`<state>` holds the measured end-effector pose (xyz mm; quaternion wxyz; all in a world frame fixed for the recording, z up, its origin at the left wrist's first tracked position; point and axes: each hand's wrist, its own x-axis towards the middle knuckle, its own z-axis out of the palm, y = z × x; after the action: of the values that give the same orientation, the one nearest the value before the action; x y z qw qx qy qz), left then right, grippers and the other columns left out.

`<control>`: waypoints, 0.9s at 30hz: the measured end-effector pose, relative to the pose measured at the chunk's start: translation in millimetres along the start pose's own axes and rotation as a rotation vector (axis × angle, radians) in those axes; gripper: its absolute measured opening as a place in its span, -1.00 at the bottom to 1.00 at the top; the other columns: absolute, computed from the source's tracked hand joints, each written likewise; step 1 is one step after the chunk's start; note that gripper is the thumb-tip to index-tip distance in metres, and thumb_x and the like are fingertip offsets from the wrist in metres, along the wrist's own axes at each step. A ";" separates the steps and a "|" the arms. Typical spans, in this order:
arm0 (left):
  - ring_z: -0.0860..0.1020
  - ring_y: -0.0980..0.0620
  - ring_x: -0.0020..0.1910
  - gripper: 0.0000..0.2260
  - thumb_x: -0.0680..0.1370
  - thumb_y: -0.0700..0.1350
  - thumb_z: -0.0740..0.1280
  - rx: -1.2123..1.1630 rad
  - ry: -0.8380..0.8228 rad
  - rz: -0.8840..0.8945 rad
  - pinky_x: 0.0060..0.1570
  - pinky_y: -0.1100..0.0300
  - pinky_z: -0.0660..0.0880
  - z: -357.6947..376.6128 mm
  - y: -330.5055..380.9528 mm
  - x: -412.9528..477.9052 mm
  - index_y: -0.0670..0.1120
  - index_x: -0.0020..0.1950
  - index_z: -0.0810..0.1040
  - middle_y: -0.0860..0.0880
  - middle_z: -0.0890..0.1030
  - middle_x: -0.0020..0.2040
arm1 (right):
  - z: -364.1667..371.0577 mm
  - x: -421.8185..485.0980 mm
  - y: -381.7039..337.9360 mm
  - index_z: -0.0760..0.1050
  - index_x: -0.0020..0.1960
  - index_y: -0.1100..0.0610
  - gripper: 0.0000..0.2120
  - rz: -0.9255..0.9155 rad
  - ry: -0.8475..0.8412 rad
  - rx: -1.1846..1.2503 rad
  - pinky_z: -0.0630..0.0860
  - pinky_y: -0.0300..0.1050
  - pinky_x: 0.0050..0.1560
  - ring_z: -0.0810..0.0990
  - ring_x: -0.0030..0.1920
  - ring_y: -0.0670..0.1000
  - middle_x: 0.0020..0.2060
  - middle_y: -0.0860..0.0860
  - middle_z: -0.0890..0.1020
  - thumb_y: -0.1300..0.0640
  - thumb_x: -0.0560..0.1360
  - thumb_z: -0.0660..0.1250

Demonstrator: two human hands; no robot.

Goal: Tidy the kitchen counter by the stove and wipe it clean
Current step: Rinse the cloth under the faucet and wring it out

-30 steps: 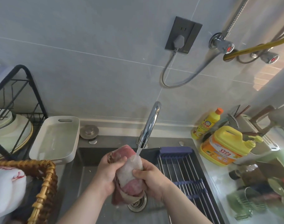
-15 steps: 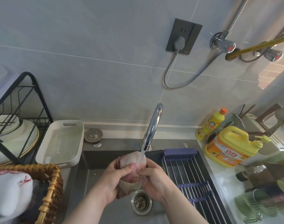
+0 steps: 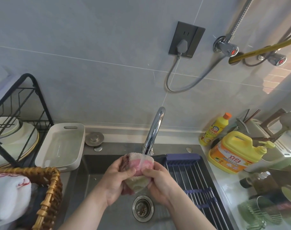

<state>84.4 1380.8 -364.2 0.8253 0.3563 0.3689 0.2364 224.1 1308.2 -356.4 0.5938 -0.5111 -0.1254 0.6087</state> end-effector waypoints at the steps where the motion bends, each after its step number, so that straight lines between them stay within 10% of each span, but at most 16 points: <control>1: 0.63 -0.28 -0.06 -0.54 0.38 -0.24 0.50 -0.004 0.012 -0.004 -0.02 -0.30 0.44 0.5 -0.7 1.1 -0.06 0.26 0.52 -0.22 0.66 0.10 | 0.7 1.5 0.6 0.44 0.20 0.46 -0.74 -0.002 0.021 -0.003 0.56 0.25 0.06 0.63 -0.03 0.32 0.03 0.42 0.61 0.45 0.52 0.20; 7: 0.67 -0.24 -0.14 -0.81 0.64 -0.15 0.25 0.141 0.213 0.024 -0.31 -0.19 0.56 11.2 1.0 7.8 0.04 0.15 0.61 -0.16 0.70 -0.03 | 5.0 12.3 1.8 0.59 0.15 0.32 -0.61 0.095 0.205 0.061 0.48 0.33 0.23 0.63 0.10 0.33 0.04 0.32 0.66 0.01 0.63 0.20; 11: 0.64 -0.23 -0.18 -0.74 0.62 -0.02 0.22 -0.008 0.103 -0.037 -0.20 -0.04 0.51 10.6 9.7 6.8 -0.11 0.12 0.64 -0.23 0.69 -0.05 | 10.4 16.2 -6.9 0.52 0.26 0.31 -0.71 0.181 0.194 0.287 0.43 0.31 0.31 0.57 0.22 0.32 0.14 0.32 0.62 0.23 0.60 0.20; 14: 0.66 -0.16 -0.17 -0.69 0.55 -0.04 0.24 -0.225 -0.035 -0.163 -0.22 0.04 0.56 6.3 15.2 6.5 -0.20 0.08 0.66 -0.21 0.68 -0.04 | 11.9 13.3 -14.5 0.49 0.24 0.36 -0.72 0.156 0.152 0.459 0.65 0.09 0.00 0.68 -0.04 0.26 0.04 0.35 0.64 0.34 0.57 0.19; 20: 0.62 -0.09 -0.30 -0.76 0.39 -0.06 0.38 0.051 -0.056 -0.333 -0.27 0.14 0.53 3.5 5.2 7.8 -0.21 -0.07 0.63 -0.18 0.65 -0.21 | 10.4 15.9 -13.4 0.46 0.25 0.37 -0.58 0.109 0.185 0.606 0.58 0.18 0.03 0.66 -0.05 0.30 0.05 0.41 0.60 0.44 0.40 0.18; 27: 0.58 -0.10 -0.27 -0.76 0.49 -0.17 0.30 -0.279 -0.001 -0.154 -0.31 0.12 0.47 1.8 2.6 14.0 -0.24 0.04 0.67 -0.22 0.65 -0.14 | 2.6 16.6 -6.4 0.47 0.17 0.41 -0.75 0.122 0.193 0.491 0.65 -0.02 -0.16 0.66 -0.11 0.19 -0.11 0.31 0.66 0.34 0.62 0.08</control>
<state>94.1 1390.8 -367.6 0.8827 0.2092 0.3582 0.2211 229.7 1325.3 -358.2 0.6711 -0.4143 0.1143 0.6041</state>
